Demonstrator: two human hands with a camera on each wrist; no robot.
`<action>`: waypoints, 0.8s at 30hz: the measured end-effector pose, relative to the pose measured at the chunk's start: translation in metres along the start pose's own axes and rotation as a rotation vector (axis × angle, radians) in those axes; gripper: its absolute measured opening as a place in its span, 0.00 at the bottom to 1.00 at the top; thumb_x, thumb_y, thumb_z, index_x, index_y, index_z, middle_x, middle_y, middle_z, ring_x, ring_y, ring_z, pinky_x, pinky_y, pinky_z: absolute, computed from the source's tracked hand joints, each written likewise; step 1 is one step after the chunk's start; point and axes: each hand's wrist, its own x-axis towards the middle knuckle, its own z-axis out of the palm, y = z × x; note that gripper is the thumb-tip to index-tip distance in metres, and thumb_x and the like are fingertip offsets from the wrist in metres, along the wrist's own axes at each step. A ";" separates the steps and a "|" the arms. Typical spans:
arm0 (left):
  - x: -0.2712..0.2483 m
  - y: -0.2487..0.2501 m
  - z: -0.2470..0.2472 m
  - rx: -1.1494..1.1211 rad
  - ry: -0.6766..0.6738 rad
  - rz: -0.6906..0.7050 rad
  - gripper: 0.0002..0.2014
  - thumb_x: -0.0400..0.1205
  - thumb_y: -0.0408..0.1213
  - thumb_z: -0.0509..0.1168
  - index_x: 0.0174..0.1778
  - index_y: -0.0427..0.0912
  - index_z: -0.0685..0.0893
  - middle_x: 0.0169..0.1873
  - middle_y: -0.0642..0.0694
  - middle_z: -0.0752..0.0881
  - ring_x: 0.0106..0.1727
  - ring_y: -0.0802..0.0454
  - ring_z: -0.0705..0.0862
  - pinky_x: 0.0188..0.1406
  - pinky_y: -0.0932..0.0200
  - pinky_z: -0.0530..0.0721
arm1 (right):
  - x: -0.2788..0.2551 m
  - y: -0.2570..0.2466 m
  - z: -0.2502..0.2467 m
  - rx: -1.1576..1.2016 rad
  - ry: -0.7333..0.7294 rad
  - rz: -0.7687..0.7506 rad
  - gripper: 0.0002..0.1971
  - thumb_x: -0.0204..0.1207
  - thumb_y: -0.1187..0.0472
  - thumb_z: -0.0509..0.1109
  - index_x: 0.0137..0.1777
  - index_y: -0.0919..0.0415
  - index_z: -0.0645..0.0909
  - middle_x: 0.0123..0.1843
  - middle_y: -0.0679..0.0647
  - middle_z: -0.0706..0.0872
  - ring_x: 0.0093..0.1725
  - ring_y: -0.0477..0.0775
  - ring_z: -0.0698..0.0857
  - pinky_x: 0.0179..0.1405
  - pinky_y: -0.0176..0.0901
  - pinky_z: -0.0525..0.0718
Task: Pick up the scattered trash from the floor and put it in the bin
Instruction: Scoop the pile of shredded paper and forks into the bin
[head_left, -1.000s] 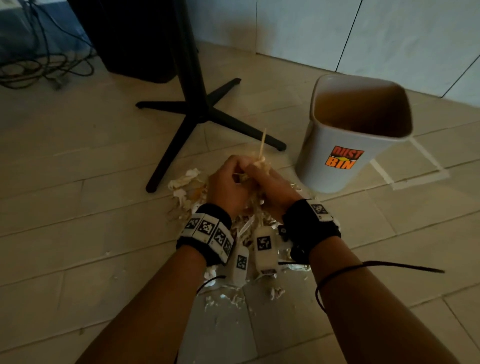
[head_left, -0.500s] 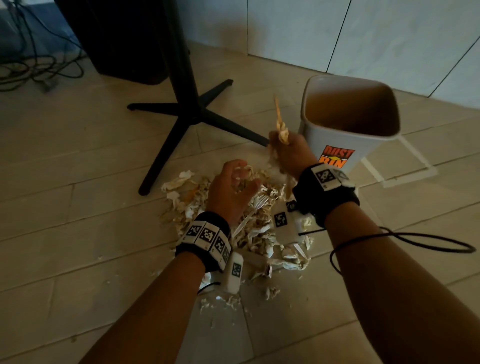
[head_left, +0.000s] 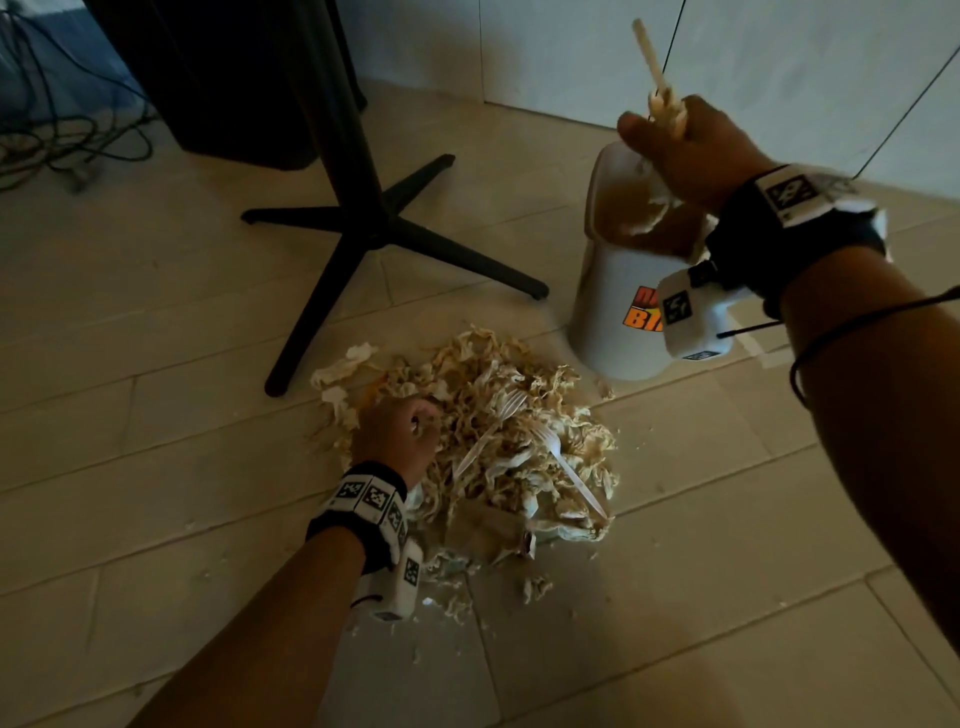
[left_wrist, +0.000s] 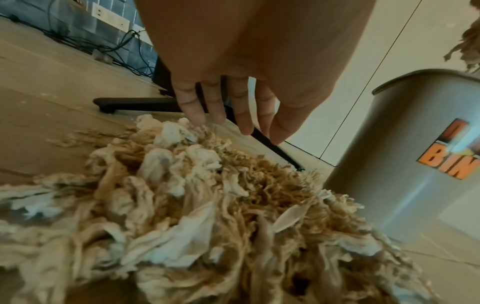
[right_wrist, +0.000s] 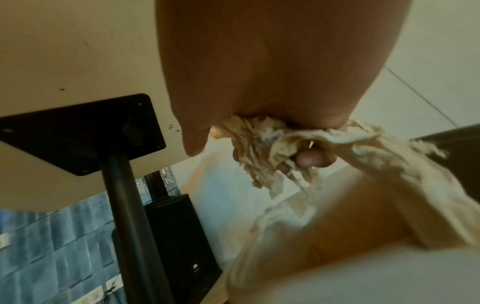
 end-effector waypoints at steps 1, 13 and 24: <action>0.003 -0.004 -0.001 0.046 -0.002 -0.018 0.03 0.78 0.47 0.68 0.46 0.58 0.83 0.53 0.50 0.85 0.57 0.43 0.82 0.54 0.42 0.85 | 0.001 0.004 -0.004 -0.009 -0.006 0.000 0.30 0.68 0.27 0.64 0.59 0.50 0.76 0.56 0.55 0.87 0.56 0.59 0.86 0.61 0.60 0.84; 0.052 -0.013 -0.011 0.272 -0.460 -0.219 0.39 0.78 0.55 0.66 0.79 0.75 0.49 0.85 0.53 0.42 0.84 0.34 0.52 0.75 0.36 0.70 | 0.003 0.039 0.005 -0.176 -0.240 0.092 0.40 0.73 0.43 0.74 0.82 0.48 0.61 0.79 0.59 0.70 0.75 0.61 0.74 0.73 0.51 0.74; 0.036 0.004 0.000 0.249 -0.257 -0.107 0.11 0.77 0.37 0.71 0.55 0.48 0.87 0.59 0.41 0.85 0.55 0.42 0.85 0.54 0.47 0.86 | -0.053 0.001 0.073 0.006 0.260 -0.545 0.12 0.80 0.57 0.63 0.58 0.55 0.84 0.57 0.51 0.84 0.56 0.48 0.83 0.58 0.41 0.80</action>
